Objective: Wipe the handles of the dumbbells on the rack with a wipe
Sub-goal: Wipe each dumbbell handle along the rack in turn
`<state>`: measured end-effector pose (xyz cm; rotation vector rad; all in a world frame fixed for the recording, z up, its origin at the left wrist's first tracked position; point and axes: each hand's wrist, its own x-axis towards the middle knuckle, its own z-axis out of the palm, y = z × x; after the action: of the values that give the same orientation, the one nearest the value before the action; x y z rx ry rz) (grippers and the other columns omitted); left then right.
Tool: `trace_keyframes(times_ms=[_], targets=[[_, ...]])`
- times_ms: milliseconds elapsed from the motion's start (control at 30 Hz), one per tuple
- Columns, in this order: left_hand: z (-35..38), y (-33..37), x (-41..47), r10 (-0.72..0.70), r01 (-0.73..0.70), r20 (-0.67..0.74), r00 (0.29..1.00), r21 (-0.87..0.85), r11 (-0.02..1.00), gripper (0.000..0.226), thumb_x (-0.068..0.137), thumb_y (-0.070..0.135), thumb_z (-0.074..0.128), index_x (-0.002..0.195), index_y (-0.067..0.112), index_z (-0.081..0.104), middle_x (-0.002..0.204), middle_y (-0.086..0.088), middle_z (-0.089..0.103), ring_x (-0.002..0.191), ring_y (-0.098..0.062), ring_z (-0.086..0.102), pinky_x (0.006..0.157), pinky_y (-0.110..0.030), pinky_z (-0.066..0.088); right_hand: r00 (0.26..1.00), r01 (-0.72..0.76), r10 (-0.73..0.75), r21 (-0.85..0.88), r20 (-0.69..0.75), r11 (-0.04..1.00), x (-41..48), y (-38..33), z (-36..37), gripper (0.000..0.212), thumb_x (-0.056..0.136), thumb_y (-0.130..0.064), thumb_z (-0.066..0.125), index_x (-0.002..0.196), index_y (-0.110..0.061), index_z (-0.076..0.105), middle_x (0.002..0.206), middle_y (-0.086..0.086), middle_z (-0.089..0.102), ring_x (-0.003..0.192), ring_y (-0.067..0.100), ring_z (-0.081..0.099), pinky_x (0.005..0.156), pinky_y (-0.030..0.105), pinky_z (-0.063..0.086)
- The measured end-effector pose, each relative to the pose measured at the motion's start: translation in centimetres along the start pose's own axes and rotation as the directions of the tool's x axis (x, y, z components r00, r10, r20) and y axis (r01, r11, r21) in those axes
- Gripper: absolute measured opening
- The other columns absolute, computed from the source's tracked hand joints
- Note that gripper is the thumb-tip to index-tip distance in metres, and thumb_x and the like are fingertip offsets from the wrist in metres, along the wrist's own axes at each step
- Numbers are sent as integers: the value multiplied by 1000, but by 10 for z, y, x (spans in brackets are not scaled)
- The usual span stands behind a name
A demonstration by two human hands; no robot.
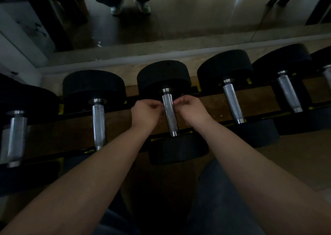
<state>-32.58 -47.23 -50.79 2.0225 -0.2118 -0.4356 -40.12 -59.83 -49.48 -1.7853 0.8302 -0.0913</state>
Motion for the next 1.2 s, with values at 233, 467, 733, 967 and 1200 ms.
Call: trace_keyframes(times_ms=[233,467,733,967,1200], targets=[[-1,-7,-11,-338,348,371,865,42,937,12,92,0,63,98,4,73,87,-12,73,65,-15,69,56,-21,58,1000,-5,5,-6,-7,1000,2,0,2,15,89,-16,61,86,-29,68,88,-5,68,85,15,64,72,27,46],[3,17,18,-279,407,371,886,-331,852,24,99,-1,51,97,13,70,104,-10,73,77,-13,72,62,-22,58,999,-46,45,41,24,998,0,1,-3,17,91,-15,59,89,-28,70,88,-5,67,72,10,56,59,26,39],[-11,8,40,-299,450,650,699,-75,890,28,96,-7,50,113,8,67,109,-11,73,94,-15,74,75,-23,59,993,-115,112,74,36,991,1,-1,-4,19,93,-11,57,87,-25,69,88,-6,65,78,11,57,62,27,40],[-4,-11,24,-376,232,721,583,296,927,24,97,1,53,107,17,67,103,-2,73,91,-9,69,75,-21,55,989,-147,144,94,37,985,2,-2,-6,26,96,-9,51,85,-26,67,83,-4,65,70,12,55,55,25,36],[-11,5,41,-277,399,430,859,-225,889,18,96,7,61,100,19,73,106,-5,74,92,-11,69,66,-20,55,988,-151,148,127,32,980,-1,-1,-6,25,96,-10,49,90,-22,70,89,0,67,74,13,57,59,28,38]])
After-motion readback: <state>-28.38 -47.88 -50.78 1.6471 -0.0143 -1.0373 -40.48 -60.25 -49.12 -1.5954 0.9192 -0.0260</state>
